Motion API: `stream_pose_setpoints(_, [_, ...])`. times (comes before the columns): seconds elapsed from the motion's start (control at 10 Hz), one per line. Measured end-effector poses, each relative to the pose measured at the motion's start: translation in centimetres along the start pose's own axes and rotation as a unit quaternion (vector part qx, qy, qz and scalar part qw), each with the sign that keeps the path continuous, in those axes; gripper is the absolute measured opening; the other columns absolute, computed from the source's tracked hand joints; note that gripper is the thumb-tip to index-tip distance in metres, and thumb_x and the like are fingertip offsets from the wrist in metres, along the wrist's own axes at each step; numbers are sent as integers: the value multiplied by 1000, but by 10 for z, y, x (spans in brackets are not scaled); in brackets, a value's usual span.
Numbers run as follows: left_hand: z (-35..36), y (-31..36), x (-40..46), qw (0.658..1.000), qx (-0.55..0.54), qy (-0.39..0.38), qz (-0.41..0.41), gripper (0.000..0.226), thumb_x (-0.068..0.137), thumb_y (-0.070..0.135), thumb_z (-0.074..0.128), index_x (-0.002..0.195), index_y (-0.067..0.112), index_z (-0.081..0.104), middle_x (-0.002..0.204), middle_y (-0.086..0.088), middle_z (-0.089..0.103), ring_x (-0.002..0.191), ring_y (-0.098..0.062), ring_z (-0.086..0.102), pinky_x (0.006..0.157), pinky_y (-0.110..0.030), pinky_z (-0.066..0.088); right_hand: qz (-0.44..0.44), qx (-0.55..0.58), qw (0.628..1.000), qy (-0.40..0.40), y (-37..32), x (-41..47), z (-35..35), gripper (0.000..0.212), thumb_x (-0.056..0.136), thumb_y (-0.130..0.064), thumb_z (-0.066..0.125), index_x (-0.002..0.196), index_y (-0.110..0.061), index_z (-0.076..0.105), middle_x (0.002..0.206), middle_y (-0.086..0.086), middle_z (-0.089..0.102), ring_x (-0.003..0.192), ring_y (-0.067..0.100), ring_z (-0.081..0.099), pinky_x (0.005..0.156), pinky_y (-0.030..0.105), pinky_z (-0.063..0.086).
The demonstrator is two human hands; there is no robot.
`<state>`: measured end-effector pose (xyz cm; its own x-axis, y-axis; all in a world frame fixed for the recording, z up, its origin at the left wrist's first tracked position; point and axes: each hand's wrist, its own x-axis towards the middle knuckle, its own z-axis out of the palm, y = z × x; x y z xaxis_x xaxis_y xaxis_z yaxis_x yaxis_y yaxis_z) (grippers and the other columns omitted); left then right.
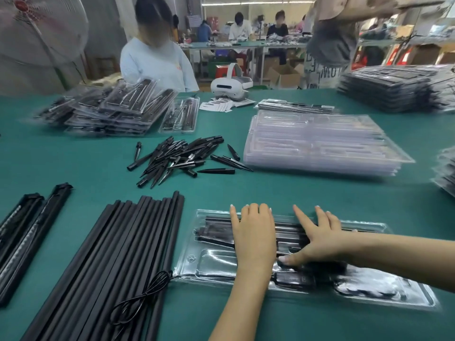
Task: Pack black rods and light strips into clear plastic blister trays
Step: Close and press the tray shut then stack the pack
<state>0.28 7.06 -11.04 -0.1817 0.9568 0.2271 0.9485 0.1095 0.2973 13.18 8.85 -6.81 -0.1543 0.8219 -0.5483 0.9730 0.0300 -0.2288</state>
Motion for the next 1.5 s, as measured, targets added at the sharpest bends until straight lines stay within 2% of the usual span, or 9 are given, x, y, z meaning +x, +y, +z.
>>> stream_pose_setpoints(0.4, [0, -2, 0, 1000, -18, -2, 5, 32, 105, 26, 23, 119, 21, 52, 119, 3, 58, 117, -18, 49, 118, -44, 9, -6, -51, 999, -9, -3, 0, -9, 128, 62, -66, 75, 147, -43, -17, 158, 10, -21, 144, 31, -20, 118, 44, 4])
stream_pose_setpoints(0.6, [-2, 14, 1, 975, -204, -5, 90, 33, 102, 18, 35, 130, 20, 50, 133, 5, 53, 127, -12, 42, 117, -33, 13, 1, -107, 994, 5, -1, 0, -1, 120, 66, -73, 65, 145, -44, -21, 156, 1, -28, 144, 25, -23, 110, 68, 5])
stream_pose_setpoints(0.7, [0, 29, -3, 957, -251, -70, 129, 35, 104, 30, 27, 130, 21, 49, 136, 5, 50, 136, -11, 32, 118, -32, 5, 9, -105, 994, -2, -1, 2, -2, 95, 84, -50, 54, 149, -35, -15, 156, -2, -26, 145, 24, -22, 109, 70, 4])
stream_pose_setpoints(1.0, [6, 29, -7, 965, -170, -114, 161, 46, 105, 34, 14, 143, 23, 37, 155, 3, 27, 145, -13, 13, 118, -31, -9, 48, -104, 993, -8, 1, 2, 2, 96, 85, -51, 48, 148, -28, -22, 153, -5, -34, 143, 17, -26, 112, 65, 0])
stream_pose_setpoints(1.1, [3, 28, -5, 965, -169, -118, 164, 44, 105, 33, 16, 140, 21, 40, 154, 1, 29, 143, -15, 18, 118, -33, -5, 54, -106, 993, 5, 5, 7, 6, 95, 86, -47, 47, 148, -27, -22, 152, -4, -36, 142, 16, -28, 112, 64, -1])
stream_pose_setpoints(1.2, [-9, 35, -1, 960, -200, -134, 145, 36, 104, 28, 29, 132, 16, 49, 143, -2, 40, 131, -22, 35, 113, -35, 16, 143, 167, 975, -38, -14, 9, 2, 84, 93, -50, 37, 150, -13, -10, 156, 2, -26, 145, 18, -19, 115, 52, 3])
stream_pose_setpoints(1.3, [-38, 27, 6, 933, -275, -149, 178, 34, 94, 19, 51, 128, 19, 52, 132, 1, 48, 123, -21, 41, 105, -38, 30, 70, -218, 970, -77, -5, 16, 5, 80, 88, -59, 43, 146, -12, 15, 160, 10, -7, 147, 24, -8, 117, 38, 9])
stream_pose_setpoints(1.4, [-63, -3, 14, 922, -232, -205, 231, 42, 80, 20, 71, 120, 21, 57, 117, 2, 57, 112, -15, 48, 98, -39, 38, -28, -129, 991, -9, -4, -1, -9, 124, 60, -76, 66, 146, -42, -17, 155, 6, -28, 142, 30, -26, 111, 67, 2])
stream_pose_setpoints(1.5, [-67, -16, 11, 913, -197, -275, 230, 27, 72, 13, 79, 95, 16, 66, 96, -3, 60, 89, -14, 56, 83, -32, 46, -20, -60, 997, -37, 1, 5, -7, 129, 60, -70, 74, 145, -45, -21, 155, 11, -29, 142, 33, -26, 116, 58, 4])
